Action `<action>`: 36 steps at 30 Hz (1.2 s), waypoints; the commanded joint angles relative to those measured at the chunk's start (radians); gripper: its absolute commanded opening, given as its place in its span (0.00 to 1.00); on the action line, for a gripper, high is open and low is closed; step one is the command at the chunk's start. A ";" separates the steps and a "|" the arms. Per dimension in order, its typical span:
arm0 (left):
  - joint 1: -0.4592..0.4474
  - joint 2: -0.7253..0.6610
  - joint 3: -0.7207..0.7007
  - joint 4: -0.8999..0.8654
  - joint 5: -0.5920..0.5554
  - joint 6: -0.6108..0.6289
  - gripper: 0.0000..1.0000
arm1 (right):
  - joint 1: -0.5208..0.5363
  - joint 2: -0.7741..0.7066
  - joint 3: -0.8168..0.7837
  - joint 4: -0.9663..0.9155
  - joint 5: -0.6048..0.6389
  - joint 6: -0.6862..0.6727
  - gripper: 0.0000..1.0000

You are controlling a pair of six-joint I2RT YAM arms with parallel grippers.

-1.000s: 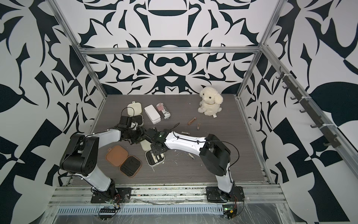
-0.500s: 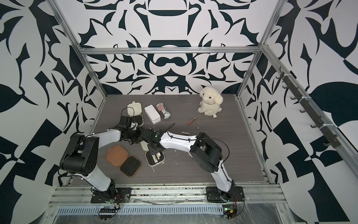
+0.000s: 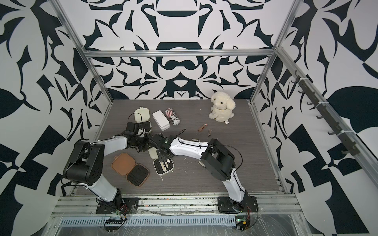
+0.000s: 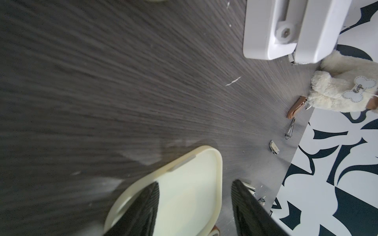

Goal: Organize nail clipper sets
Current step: Place the nail clipper in the storage box.

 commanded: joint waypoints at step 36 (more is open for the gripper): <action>0.000 0.036 -0.029 -0.082 -0.070 0.003 0.61 | 0.035 -0.066 -0.122 -0.042 -0.016 0.047 0.05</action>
